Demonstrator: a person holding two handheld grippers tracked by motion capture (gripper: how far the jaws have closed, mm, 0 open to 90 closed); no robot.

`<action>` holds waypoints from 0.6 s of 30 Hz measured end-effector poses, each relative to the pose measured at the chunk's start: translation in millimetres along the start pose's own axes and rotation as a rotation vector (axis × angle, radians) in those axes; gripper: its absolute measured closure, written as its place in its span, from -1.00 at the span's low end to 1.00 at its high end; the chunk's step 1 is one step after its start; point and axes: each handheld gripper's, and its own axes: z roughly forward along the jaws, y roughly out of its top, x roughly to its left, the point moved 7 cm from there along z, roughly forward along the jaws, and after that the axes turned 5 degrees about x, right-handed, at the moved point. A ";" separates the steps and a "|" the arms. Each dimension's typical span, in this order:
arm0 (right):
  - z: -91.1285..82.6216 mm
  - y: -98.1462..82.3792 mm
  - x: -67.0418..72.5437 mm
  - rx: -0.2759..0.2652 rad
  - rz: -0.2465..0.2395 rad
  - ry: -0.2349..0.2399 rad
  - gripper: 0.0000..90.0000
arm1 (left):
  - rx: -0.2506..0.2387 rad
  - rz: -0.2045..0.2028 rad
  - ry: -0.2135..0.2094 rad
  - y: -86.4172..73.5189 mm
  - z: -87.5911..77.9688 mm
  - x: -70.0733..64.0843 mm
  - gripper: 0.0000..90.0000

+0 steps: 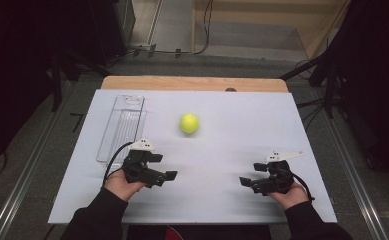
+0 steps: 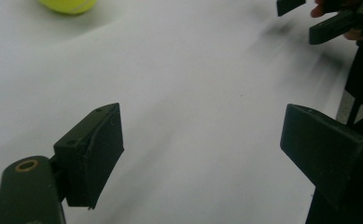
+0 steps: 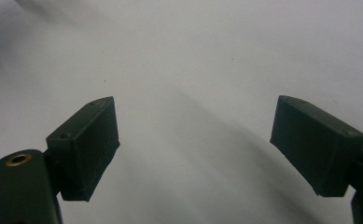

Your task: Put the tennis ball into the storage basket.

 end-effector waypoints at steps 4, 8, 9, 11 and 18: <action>-0.9 -0.1 -1.3 -0.001 0.006 -0.009 -0.70 | -0.065 -0.025 -0.020 9.3 0.2 -1.1 -1.00; -0.3 -0.1 -0.5 0.000 0.006 -0.005 -0.70 | -0.040 -0.023 -0.005 12.1 2.6 0.3 -1.00; -0.2 -0.2 -0.4 0.001 0.003 -0.005 -0.70 | -0.036 -0.018 0.006 13.1 3.7 1.1 -1.00; -0.2 -0.2 -0.1 0.002 0.002 -0.003 -0.70 | -0.028 -0.016 0.023 15.3 5.3 2.7 -1.00; 0.6 0.5 1.4 -0.001 0.019 0.012 -0.70 | -0.012 -0.005 0.053 23.9 11.4 9.0 -1.00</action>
